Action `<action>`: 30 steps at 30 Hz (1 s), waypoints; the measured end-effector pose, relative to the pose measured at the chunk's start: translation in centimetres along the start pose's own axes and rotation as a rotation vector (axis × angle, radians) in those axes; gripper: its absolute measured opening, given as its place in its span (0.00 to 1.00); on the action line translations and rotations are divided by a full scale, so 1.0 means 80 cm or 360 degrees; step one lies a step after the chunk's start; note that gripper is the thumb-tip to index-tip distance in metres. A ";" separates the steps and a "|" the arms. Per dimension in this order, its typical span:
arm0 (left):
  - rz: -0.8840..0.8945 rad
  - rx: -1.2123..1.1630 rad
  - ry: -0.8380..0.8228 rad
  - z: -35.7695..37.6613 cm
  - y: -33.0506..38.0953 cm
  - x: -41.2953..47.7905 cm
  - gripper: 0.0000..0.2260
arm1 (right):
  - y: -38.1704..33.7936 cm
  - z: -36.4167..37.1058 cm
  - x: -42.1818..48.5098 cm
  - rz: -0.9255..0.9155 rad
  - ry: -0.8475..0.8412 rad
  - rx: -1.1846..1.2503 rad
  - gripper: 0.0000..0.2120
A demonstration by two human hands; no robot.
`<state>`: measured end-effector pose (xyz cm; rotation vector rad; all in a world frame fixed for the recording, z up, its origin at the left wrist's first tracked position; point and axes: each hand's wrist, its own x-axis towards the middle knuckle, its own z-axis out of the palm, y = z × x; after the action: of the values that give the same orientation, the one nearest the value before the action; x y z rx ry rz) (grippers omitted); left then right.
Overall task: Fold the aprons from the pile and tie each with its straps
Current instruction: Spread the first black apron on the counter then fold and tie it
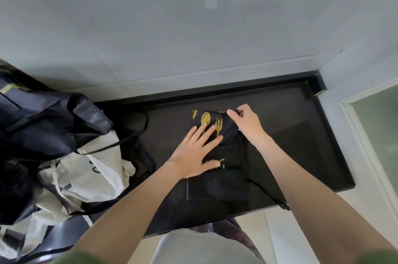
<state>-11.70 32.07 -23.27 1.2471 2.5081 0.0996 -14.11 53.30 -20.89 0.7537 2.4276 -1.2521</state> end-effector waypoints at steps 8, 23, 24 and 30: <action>-0.0446 0.0047 -0.0037 0.008 -0.001 0.035 0.44 | 0.019 -0.002 -0.016 -0.0040 -0.0219 -0.0580 0.20; -0.0862 -0.0004 0.0068 -0.002 0.006 0.069 0.26 | 0.046 -0.007 -0.044 0.0065 -0.0281 -0.0447 0.19; -0.0897 -0.0009 0.0047 -0.003 0.009 0.070 0.26 | 0.051 -0.007 -0.045 0.0074 -0.0238 -0.0460 0.18; -0.0496 0.0092 0.0284 -0.005 0.023 0.068 0.27 | 0.082 -0.020 -0.048 -0.0028 0.0104 -0.0307 0.09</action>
<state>-13.49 37.53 -23.94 0.8863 2.8455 0.0652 -7.25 56.59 -22.41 0.7298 2.5661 -0.9952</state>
